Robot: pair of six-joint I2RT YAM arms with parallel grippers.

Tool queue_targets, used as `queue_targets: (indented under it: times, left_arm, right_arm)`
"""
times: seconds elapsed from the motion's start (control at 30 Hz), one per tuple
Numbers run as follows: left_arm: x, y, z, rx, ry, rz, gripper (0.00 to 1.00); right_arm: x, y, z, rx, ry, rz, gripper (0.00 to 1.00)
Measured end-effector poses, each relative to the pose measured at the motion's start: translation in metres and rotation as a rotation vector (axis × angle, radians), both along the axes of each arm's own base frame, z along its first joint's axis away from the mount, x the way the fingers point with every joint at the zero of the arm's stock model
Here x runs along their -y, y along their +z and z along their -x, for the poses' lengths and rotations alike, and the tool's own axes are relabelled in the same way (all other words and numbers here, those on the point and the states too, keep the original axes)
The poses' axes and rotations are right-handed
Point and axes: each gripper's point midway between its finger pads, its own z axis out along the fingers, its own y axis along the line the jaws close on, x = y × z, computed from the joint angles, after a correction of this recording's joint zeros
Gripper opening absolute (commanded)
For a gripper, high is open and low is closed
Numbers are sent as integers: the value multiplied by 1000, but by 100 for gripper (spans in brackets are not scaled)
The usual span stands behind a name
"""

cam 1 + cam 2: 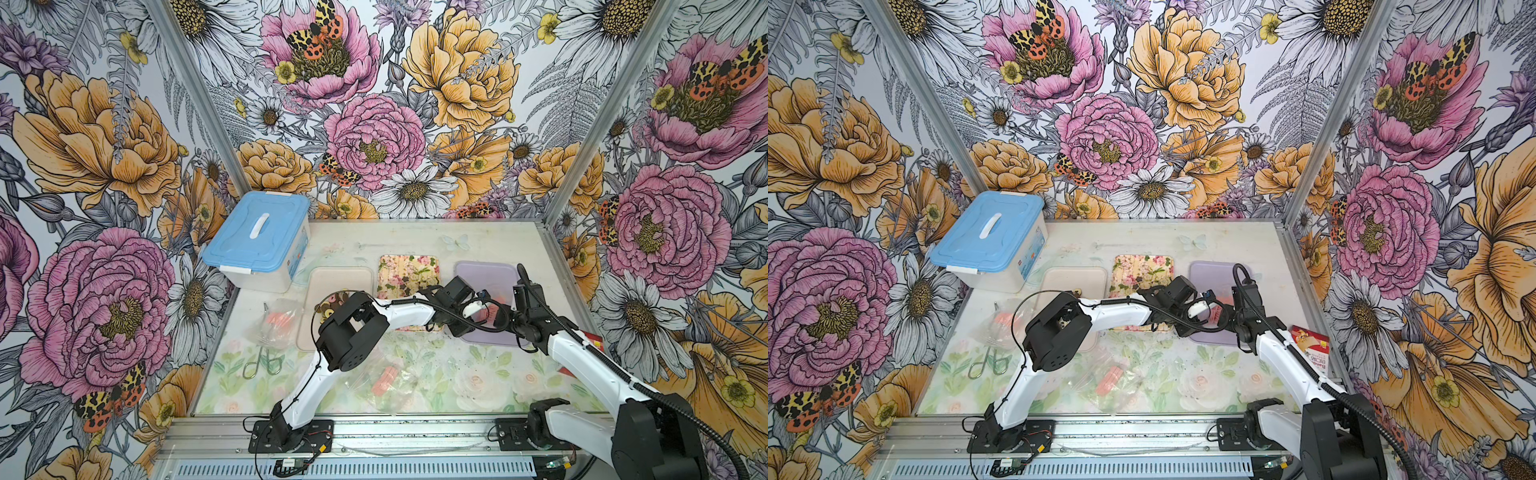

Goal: Pour cookies out of the ziploc bag
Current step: 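Pour the cookies out of the ziploc bag onto the tray.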

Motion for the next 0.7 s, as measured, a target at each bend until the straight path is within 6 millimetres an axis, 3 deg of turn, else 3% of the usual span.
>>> queue_targets:
  times: [0.33,0.4,0.6,0.7]
  left_arm:
    - [7,2,8,-25,-33,28,50]
    - [9,0,10,-26,-38,30,43]
    - [22,-3,0,1,-11,38,9]
    - [20,-3,-3,10,4,31,0]
  right_arm:
    - [0,0,0,1,-1,0,0]
    - [0,1,0,3,-1,-1,0]
    - [0,1,0,4,-1,-1,0]
    - [0,1,0,5,0,-1,0]
